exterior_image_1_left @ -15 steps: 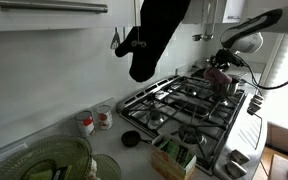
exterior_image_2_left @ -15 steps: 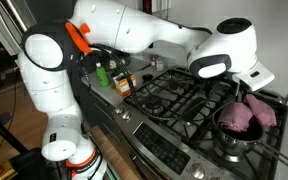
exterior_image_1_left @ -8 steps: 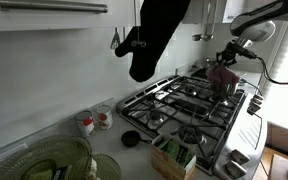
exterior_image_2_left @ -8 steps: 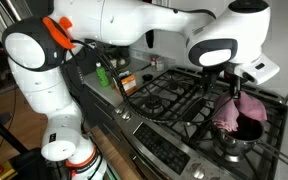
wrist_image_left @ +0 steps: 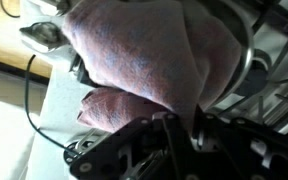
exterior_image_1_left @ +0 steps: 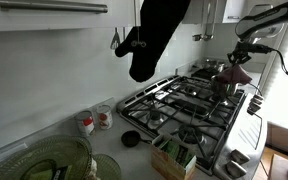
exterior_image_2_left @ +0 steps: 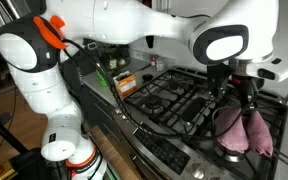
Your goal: Move the pot from the rear right plate onto the front right plate of the stove, pick up the pink towel and use it to wipe the pot on the stove
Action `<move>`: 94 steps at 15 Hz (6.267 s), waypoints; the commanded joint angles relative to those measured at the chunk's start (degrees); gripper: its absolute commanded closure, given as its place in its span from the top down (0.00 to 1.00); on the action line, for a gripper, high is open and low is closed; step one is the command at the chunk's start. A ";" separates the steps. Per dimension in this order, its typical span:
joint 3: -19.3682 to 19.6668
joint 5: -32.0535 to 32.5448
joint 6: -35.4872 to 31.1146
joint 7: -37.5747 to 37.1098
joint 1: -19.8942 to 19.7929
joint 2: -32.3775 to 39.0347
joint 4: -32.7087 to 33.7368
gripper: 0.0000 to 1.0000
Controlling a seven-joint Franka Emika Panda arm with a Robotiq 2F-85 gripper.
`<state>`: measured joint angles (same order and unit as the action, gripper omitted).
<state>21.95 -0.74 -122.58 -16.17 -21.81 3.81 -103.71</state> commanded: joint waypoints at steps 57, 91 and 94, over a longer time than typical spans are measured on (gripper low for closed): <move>15.69 2.33 -56.29 -48.79 3.64 23.37 12.72 1.00; 1.02 0.87 18.87 -15.22 2.56 -3.45 7.73 1.00; 0.03 4.50 19.43 -13.49 2.76 -4.27 6.85 1.00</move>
<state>23.17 0.59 -104.11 -31.94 -18.86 1.85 -94.09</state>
